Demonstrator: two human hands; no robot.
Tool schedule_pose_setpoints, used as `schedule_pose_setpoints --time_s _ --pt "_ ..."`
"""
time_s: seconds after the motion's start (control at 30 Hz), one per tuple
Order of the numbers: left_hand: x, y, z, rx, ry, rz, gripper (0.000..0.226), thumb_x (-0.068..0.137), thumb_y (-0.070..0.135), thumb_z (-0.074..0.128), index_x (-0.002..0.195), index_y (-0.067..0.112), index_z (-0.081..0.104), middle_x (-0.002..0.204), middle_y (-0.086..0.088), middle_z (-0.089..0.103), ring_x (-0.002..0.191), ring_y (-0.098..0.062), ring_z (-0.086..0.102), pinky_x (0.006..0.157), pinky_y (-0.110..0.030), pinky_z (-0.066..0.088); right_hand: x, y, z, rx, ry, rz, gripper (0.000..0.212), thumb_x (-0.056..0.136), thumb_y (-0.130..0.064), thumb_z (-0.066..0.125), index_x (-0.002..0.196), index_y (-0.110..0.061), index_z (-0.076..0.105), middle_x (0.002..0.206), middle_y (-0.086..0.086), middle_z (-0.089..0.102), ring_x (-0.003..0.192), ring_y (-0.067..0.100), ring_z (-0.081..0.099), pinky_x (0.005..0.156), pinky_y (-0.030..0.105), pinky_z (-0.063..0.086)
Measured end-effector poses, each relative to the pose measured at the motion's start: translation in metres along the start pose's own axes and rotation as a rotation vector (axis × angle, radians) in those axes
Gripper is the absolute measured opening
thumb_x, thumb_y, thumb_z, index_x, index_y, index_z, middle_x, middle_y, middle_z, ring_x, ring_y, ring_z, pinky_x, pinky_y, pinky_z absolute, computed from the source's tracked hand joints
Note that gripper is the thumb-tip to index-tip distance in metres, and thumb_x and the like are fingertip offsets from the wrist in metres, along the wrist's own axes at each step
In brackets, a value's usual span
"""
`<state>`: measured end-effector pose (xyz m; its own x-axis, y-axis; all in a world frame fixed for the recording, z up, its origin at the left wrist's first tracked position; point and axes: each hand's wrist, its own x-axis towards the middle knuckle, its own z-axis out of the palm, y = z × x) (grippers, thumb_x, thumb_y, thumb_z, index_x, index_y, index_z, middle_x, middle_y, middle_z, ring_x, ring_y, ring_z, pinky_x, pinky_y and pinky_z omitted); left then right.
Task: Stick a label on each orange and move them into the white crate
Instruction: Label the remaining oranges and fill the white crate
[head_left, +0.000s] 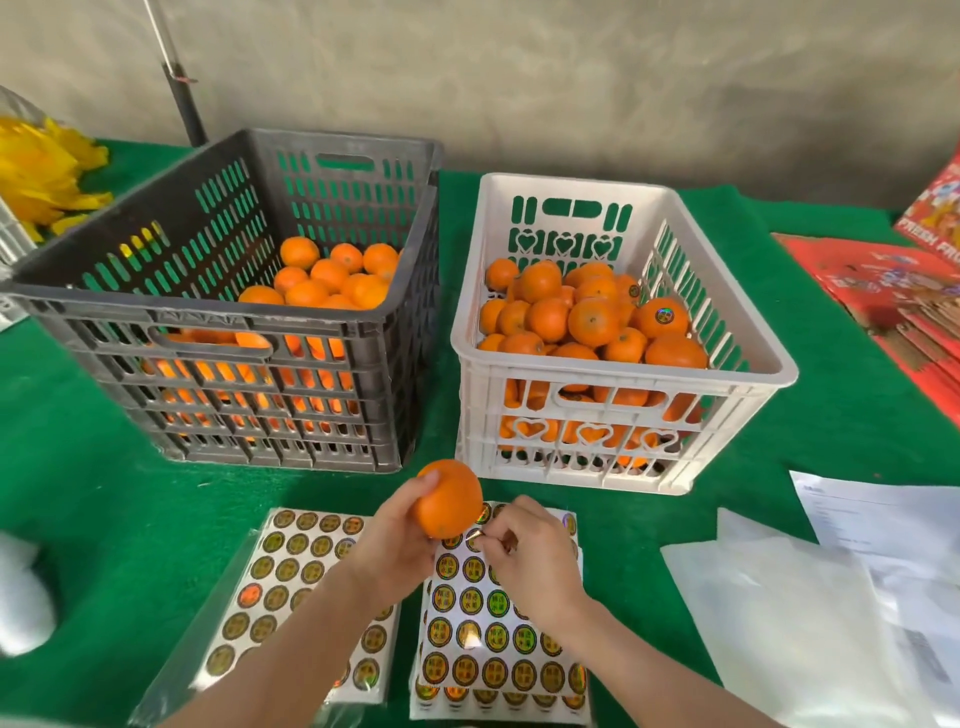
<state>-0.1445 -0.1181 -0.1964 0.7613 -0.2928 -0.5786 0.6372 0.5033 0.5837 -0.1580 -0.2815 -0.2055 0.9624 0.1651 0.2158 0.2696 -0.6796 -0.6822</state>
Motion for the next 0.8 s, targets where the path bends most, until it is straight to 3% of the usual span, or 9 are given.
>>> schedule_pose_setpoints --time_s 0.07,0.17,0.23,0.4,0.47,0.57,0.63,0.73,0.8 --pt "0.000 -0.001 0.002 0.020 0.029 0.020 0.073 0.066 0.037 0.077 0.129 0.011 0.050 0.118 -0.021 0.064 0.103 -0.036 0.063 0.090 -0.044 0.049 -0.005 0.001 0.000 0.050 0.010 -0.026 0.017 0.076 0.003 0.070 0.063 -0.005 0.061 0.073 0.004 0.057 0.062 0.013 0.052 0.055 0.026 0.044" --pt "-0.001 -0.002 0.006 0.073 0.050 0.001 0.063 0.067 0.038 0.070 0.122 0.013 0.051 0.116 -0.020 0.065 0.101 -0.035 0.065 0.083 -0.041 0.051 -0.010 0.003 -0.003 0.090 -0.003 -0.028 0.013 0.080 -0.002 0.069 0.069 -0.006 0.062 0.073 0.001 0.057 0.063 0.006 0.049 0.058 0.024 0.043" --pt "-0.002 -0.001 0.007 0.166 0.058 0.000 0.063 0.066 0.038 0.070 0.121 0.013 0.050 0.119 -0.019 0.063 0.107 -0.033 0.062 0.087 -0.039 0.049 -0.012 0.005 -0.005 0.129 -0.026 0.045 0.012 0.084 -0.005 0.067 0.073 -0.007 0.062 0.074 0.002 0.060 0.066 0.010 0.053 0.063 0.027 0.046" --pt "-0.010 0.004 0.009 0.527 0.079 0.170 0.084 0.056 0.045 0.078 0.129 0.012 0.052 0.117 -0.008 0.066 0.107 -0.022 0.061 0.088 -0.031 0.044 -0.001 -0.003 -0.027 0.375 -0.013 0.332 0.016 0.089 -0.009 0.061 0.075 -0.016 0.062 0.079 -0.004 0.066 0.076 -0.004 0.058 0.069 0.007 0.042" --pt "-0.014 0.009 0.010 0.584 0.054 0.232 0.097 0.045 0.044 0.081 0.132 0.016 0.048 0.121 -0.008 0.062 0.110 -0.025 0.059 0.094 -0.036 0.045 0.008 -0.012 -0.041 0.506 0.004 0.348 0.019 0.090 -0.010 0.060 0.074 -0.019 0.064 0.080 -0.006 0.068 0.081 -0.002 0.061 0.076 0.011 0.045" --pt "-0.023 0.020 0.021 0.438 -0.077 0.260 0.090 0.045 0.022 0.083 0.128 0.019 0.049 0.122 -0.012 0.059 0.104 -0.029 0.063 0.079 -0.036 0.055 0.021 -0.030 -0.063 0.674 -0.069 0.306 0.028 0.089 -0.010 0.061 0.066 -0.026 0.066 0.092 -0.010 0.069 0.094 0.010 0.062 0.089 0.030 0.047" --pt "-0.028 0.027 0.029 0.340 -0.151 0.264 0.089 0.045 0.015 0.082 0.128 0.018 0.050 0.118 -0.014 0.060 0.097 -0.029 0.066 0.073 -0.033 0.056 0.028 -0.043 -0.075 0.700 -0.152 0.230 0.032 0.088 -0.008 0.062 0.064 -0.028 0.066 0.103 -0.010 0.067 0.101 0.006 0.059 0.089 0.029 0.043" --pt "-0.032 0.035 0.039 0.199 -0.237 0.247 0.089 0.050 0.028 0.089 0.128 0.011 0.051 0.106 -0.015 0.066 0.084 -0.029 0.067 0.067 -0.030 0.057 0.035 -0.055 -0.088 0.667 -0.225 0.134 0.034 0.088 -0.005 0.061 0.065 -0.030 0.065 0.112 -0.006 0.061 0.103 0.003 0.057 0.088 0.030 0.043" --pt "-0.035 0.041 0.044 0.145 -0.240 0.237 0.072 0.068 0.039 0.076 0.129 0.009 0.051 0.100 -0.013 0.069 0.079 -0.028 0.066 0.064 -0.029 0.056 0.039 -0.060 -0.092 0.615 -0.242 0.083 0.028 0.088 -0.008 0.062 0.069 -0.028 0.063 0.114 -0.007 0.058 0.107 0.009 0.056 0.096 0.040 0.045"
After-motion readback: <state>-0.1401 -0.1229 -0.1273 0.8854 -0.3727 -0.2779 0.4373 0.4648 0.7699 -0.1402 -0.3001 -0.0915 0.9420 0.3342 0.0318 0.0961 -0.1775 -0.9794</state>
